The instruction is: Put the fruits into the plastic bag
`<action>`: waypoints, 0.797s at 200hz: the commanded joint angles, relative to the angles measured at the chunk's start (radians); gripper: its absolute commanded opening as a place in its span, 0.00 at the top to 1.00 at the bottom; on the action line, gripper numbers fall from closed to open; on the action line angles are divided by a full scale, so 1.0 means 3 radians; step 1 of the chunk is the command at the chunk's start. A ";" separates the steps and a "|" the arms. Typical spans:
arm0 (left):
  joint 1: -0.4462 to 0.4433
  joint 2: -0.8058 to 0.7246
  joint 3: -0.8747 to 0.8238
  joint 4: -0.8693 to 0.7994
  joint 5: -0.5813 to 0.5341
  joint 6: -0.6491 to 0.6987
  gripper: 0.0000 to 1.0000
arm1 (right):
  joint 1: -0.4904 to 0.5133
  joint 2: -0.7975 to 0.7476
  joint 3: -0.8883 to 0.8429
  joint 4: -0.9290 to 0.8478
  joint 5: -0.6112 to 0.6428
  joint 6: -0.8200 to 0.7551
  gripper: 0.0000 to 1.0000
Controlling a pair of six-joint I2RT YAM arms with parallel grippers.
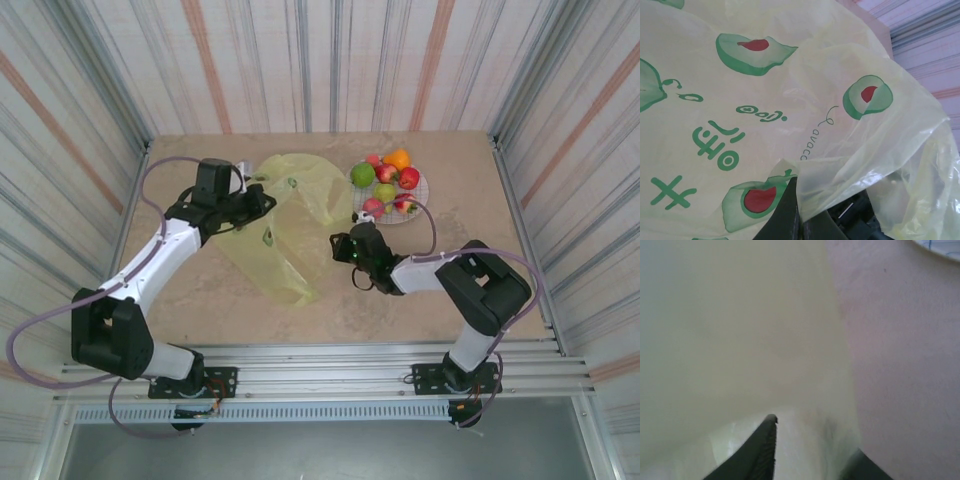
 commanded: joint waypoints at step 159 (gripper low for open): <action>0.0496 -0.0229 0.0808 -0.1715 -0.0501 0.1286 1.00 | -0.0379 -0.0716 0.0436 -0.1979 -0.0166 -0.0759 1.00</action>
